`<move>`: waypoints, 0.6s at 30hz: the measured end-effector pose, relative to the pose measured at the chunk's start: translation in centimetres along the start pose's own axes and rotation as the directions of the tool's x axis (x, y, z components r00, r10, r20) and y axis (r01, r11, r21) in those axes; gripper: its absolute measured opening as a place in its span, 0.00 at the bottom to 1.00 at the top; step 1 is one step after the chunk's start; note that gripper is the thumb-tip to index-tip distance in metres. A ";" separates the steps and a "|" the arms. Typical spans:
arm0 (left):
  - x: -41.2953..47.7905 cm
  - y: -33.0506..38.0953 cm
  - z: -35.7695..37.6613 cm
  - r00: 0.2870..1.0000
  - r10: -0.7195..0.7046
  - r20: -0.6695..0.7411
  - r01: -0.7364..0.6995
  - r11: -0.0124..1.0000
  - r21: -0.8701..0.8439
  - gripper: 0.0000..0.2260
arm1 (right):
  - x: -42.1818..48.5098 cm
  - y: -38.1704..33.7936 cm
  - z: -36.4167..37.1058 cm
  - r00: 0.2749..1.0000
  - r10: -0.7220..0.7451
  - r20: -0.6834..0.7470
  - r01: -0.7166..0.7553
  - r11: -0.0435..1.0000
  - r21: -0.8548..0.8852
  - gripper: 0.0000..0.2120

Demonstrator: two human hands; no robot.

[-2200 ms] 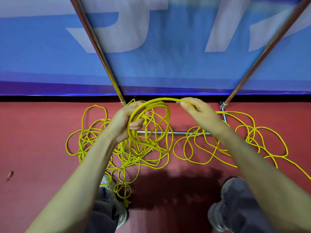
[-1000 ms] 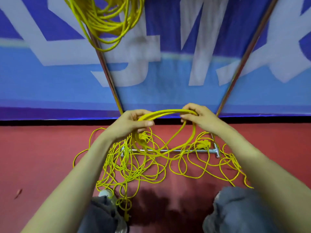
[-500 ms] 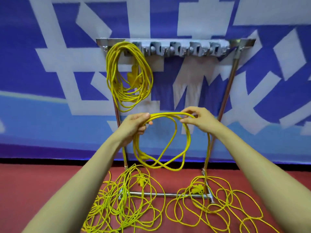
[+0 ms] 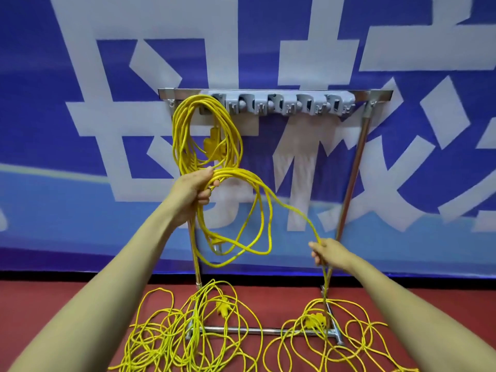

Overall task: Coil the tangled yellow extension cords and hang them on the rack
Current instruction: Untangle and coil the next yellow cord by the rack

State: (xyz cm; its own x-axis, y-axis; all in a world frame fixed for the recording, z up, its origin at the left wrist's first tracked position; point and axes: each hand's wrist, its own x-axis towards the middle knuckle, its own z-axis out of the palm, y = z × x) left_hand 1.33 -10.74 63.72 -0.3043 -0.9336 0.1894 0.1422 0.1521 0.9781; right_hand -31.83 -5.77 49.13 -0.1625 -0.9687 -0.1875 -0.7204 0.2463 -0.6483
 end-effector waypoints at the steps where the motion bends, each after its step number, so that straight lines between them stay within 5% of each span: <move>1: 0.1 -0.7 -0.1 1.000 -0.018 -0.015 0.019 0.997 0.079 0.12 | 0.4 -0.4 -0.5 0.997 0.015 -0.082 -0.013 0.999 0.033 0.15; 6: 0.2 -4.4 0.7 0.992 -0.090 -0.092 0.117 0.926 0.359 0.03 | 0.2 -6.0 -4.9 0.896 -0.081 -0.436 0.128 0.988 0.081 0.07; 9: 0.3 -5.7 1.7 0.993 -0.094 -0.077 0.118 0.890 0.441 0.06 | 0.3 -9.0 -7.0 0.849 -0.279 -0.449 0.231 0.960 -0.159 0.09; 14: 0.5 -5.0 2.9 0.987 -0.152 -0.058 0.163 0.904 0.396 0.04 | -0.6 -11.0 -6.4 0.919 -0.392 0.034 0.324 0.706 -0.630 0.14; 18: 0.5 -4.7 4.0 0.990 -0.130 -0.060 0.143 0.940 0.310 0.02 | -2.5 -12.9 -4.5 0.835 -0.387 0.391 0.545 0.675 -0.498 0.13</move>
State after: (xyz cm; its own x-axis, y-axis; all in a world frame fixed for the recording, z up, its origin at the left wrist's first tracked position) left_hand -3.29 -10.64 59.60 -0.2628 -0.9633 0.0547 -0.2019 0.1103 0.9732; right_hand -25.18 -6.64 61.26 0.4062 -0.8929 -0.1944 -0.9102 -0.3766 -0.1723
